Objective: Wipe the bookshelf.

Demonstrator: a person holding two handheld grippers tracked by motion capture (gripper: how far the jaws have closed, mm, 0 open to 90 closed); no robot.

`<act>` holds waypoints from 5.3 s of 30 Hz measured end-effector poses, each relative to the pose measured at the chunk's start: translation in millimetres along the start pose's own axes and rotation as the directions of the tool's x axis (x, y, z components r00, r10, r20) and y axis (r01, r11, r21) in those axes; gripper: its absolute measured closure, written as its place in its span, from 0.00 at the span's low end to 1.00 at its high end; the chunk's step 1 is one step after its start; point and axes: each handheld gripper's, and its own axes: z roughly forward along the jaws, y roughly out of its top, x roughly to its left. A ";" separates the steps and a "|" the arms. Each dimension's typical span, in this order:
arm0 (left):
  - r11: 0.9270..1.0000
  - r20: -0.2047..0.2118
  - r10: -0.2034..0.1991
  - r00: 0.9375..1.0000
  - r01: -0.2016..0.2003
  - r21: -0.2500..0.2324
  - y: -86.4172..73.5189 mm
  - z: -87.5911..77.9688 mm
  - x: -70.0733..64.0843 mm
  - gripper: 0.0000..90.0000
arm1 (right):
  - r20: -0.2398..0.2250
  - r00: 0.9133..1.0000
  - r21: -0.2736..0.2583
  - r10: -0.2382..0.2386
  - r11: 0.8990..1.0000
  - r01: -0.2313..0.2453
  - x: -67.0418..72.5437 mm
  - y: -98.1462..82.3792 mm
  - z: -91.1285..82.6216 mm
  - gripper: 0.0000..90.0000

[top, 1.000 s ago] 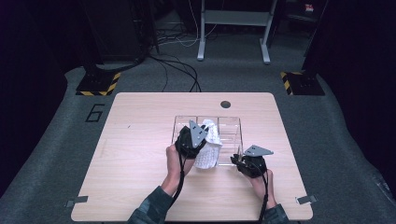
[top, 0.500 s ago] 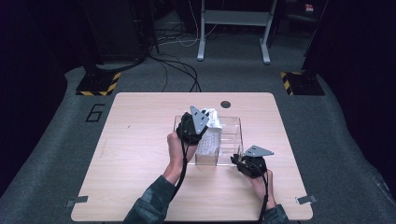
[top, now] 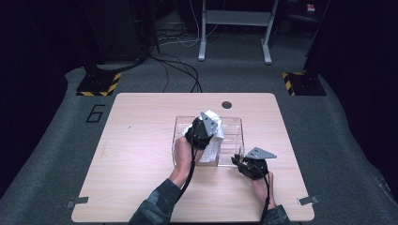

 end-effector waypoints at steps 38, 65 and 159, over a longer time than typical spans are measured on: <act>0.990 0.114 0.017 0.993 -0.032 0.135 -68.8 20.1 -44.9 0.91 | 0.006 1.000 -0.011 0.004 1.000 -0.004 1.2 -1.8 0.6 0.84; 0.979 0.212 -0.043 0.976 -0.001 0.202 -91.3 26.6 -46.7 0.91 | 0.008 1.000 -0.009 0.008 1.000 -0.008 2.1 -2.0 0.6 0.85; 0.999 0.215 0.010 0.977 -0.017 0.033 14.8 24.4 -51.9 0.91 | 0.010 1.000 -0.018 0.003 1.000 -0.003 1.5 -2.4 1.2 0.84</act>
